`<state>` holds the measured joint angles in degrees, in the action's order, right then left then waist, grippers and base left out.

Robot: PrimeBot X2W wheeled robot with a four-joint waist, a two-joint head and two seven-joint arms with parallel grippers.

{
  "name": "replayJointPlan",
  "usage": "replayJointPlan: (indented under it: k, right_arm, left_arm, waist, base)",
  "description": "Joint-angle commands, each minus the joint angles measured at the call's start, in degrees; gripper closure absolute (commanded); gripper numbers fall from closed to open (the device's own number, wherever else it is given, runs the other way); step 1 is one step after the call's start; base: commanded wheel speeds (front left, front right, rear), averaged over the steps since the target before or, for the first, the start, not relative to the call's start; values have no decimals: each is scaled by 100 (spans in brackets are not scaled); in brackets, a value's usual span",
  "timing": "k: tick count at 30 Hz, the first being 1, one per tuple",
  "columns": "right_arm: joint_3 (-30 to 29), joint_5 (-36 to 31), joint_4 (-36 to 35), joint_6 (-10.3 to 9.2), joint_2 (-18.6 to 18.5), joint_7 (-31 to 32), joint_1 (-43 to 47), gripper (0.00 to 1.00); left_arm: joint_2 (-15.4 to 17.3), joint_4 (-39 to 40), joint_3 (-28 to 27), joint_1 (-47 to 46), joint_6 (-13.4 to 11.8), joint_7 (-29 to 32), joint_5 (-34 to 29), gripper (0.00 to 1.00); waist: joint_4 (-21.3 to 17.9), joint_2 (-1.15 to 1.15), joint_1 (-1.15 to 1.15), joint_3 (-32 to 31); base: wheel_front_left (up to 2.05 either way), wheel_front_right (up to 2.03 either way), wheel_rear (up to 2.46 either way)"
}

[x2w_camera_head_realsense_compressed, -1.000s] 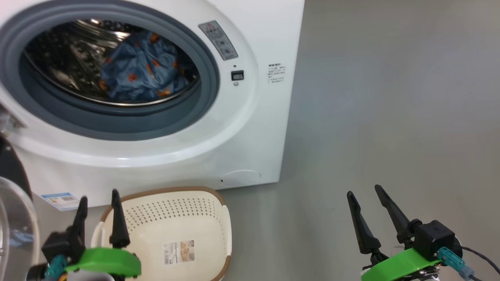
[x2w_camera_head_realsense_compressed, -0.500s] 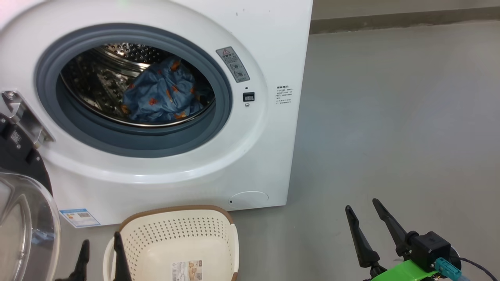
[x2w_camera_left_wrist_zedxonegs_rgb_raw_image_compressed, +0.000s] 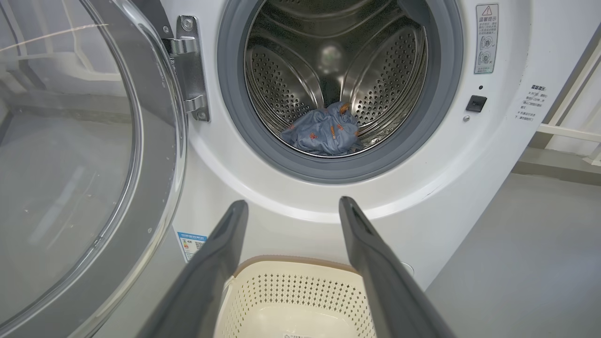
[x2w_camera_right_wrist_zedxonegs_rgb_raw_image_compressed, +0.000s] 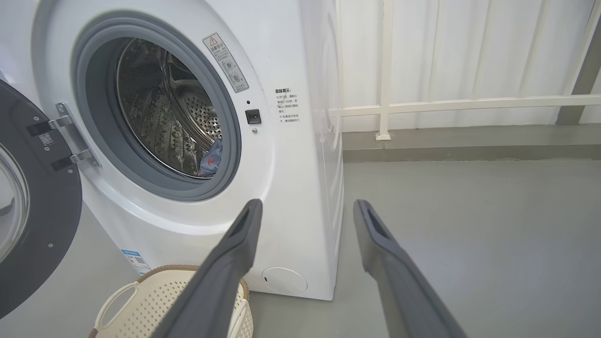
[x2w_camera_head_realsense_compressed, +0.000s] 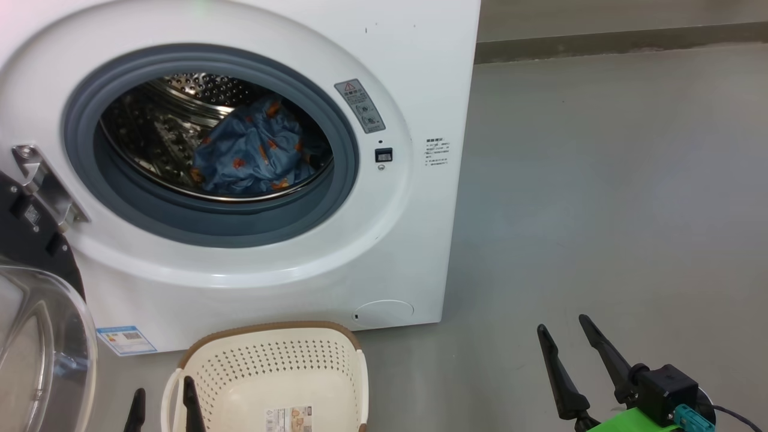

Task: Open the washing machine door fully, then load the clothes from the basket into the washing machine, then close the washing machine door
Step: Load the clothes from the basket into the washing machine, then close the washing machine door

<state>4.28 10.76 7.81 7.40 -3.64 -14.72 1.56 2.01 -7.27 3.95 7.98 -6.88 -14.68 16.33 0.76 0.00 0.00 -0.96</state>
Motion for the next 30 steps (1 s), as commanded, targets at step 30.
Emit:
replayJointPlan:
  k: [30]
  right_arm:
    - [105, 25, -147, 9, 14, -28, -78, 0]
  left_arm:
    - [87, 201, -132, -96, -35, -32, -79, 0]
  waist:
    - [5, 0, 0, 39]
  base:
    - [0, 0, 0]
